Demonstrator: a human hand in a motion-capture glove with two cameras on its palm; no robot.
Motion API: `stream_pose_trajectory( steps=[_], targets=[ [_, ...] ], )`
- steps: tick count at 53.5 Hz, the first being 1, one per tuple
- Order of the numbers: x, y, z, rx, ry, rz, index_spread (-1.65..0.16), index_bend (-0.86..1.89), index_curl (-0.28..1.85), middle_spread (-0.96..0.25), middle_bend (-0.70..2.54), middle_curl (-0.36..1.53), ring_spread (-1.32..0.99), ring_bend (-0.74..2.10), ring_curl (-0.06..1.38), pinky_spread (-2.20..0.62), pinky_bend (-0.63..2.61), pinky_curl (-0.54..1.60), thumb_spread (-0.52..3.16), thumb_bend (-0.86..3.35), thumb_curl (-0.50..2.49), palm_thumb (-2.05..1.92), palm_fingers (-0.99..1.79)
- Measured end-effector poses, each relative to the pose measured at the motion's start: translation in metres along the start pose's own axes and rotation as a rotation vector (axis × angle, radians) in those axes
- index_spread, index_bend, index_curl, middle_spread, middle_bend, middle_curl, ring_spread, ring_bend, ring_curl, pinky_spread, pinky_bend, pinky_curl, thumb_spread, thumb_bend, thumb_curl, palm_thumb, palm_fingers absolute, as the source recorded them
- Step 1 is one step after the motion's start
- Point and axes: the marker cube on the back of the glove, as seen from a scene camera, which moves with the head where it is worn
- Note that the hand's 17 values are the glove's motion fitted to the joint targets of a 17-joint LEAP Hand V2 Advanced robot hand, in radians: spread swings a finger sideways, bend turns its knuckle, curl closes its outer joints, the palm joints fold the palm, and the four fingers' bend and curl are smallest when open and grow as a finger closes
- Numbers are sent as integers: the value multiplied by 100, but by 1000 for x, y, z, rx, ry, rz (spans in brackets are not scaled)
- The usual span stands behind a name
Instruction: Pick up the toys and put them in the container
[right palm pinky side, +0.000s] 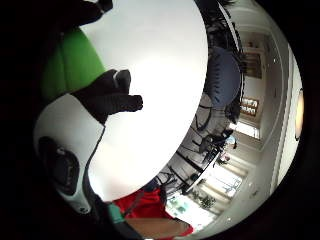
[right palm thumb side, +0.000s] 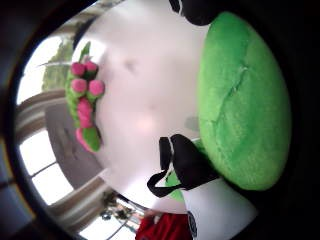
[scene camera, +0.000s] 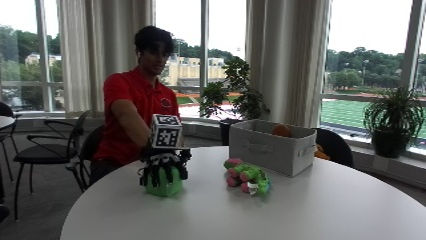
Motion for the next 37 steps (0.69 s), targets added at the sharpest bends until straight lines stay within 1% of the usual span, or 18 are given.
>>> stream_pose_trajectory(
  steps=[9,15,22,23,28,37],
  targets=[
    [-5,-5,-1,-31,44,21,-42,26,29,-7,17,12,-6,64,41,-1,138,33,115,2,36,19,15],
    [-8,-7,-1,-32,54,42,-42,29,33,-15,26,17,-15,69,42,-5,127,29,120,5,39,28,30],
    [-15,-7,-2,23,72,35,-41,33,38,-22,31,22,-27,73,43,-15,121,28,124,10,43,41,42],
    [-16,-6,-3,30,69,32,-40,32,38,-24,34,23,-29,74,44,-18,122,29,124,13,45,46,51],
    [-17,-5,-2,77,51,9,-40,29,40,-28,37,26,-35,77,44,-25,122,29,123,16,50,56,61],
    [-11,-3,-11,129,43,-29,-41,36,48,-36,41,30,-45,77,45,-32,117,31,106,17,60,67,73]
  ],
)
